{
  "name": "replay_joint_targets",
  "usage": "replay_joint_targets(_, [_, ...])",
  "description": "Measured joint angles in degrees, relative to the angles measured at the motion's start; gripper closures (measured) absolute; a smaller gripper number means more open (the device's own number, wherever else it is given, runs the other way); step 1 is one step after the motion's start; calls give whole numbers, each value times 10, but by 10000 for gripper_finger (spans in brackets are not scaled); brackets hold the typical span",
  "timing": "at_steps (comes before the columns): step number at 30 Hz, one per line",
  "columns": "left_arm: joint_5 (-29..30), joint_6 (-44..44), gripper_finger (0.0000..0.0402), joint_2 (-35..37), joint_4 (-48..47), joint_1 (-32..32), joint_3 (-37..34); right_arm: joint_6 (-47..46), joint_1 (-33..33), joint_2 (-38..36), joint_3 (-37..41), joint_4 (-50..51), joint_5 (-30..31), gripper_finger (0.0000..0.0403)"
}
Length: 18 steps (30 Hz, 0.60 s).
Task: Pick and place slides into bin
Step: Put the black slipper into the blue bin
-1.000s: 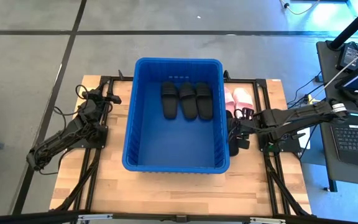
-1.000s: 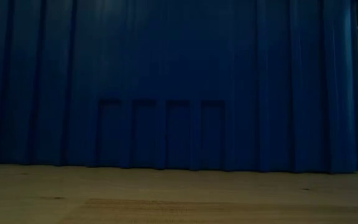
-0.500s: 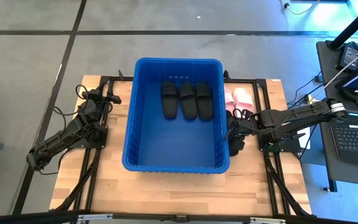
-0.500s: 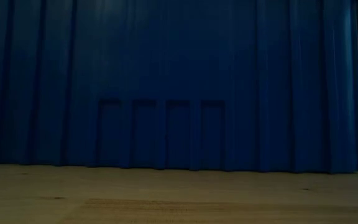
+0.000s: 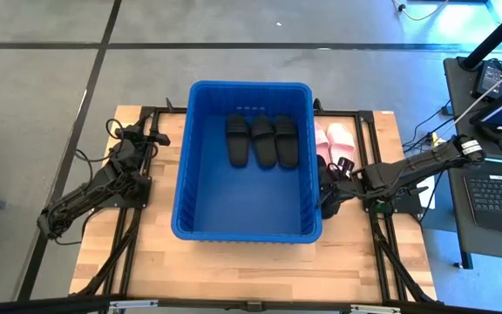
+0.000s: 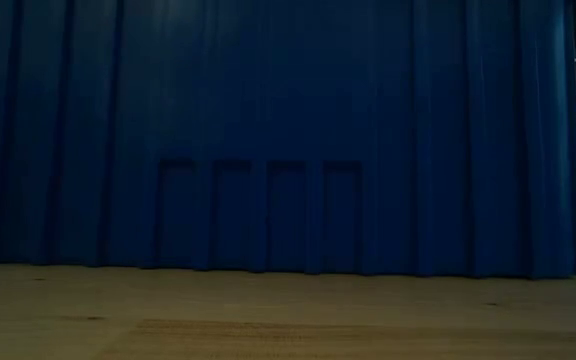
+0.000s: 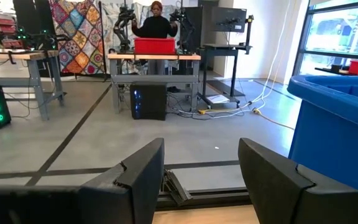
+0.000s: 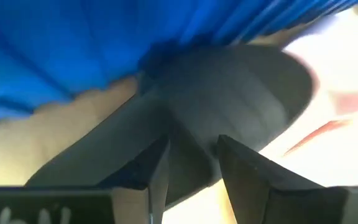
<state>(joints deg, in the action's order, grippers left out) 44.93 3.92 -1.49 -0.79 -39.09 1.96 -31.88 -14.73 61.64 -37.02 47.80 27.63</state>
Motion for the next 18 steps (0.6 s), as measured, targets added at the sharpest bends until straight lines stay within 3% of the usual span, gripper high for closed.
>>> replay_joint_targets(3, [0, 0, 200, 0, 0, 0, 0, -6, -1, 1, 12, 2, 33, 264])
replay_joint_targets(18, [0, 2, 200, 0, 0, 0, 0, -40, -1, 2, 71, -119, 17, 264])
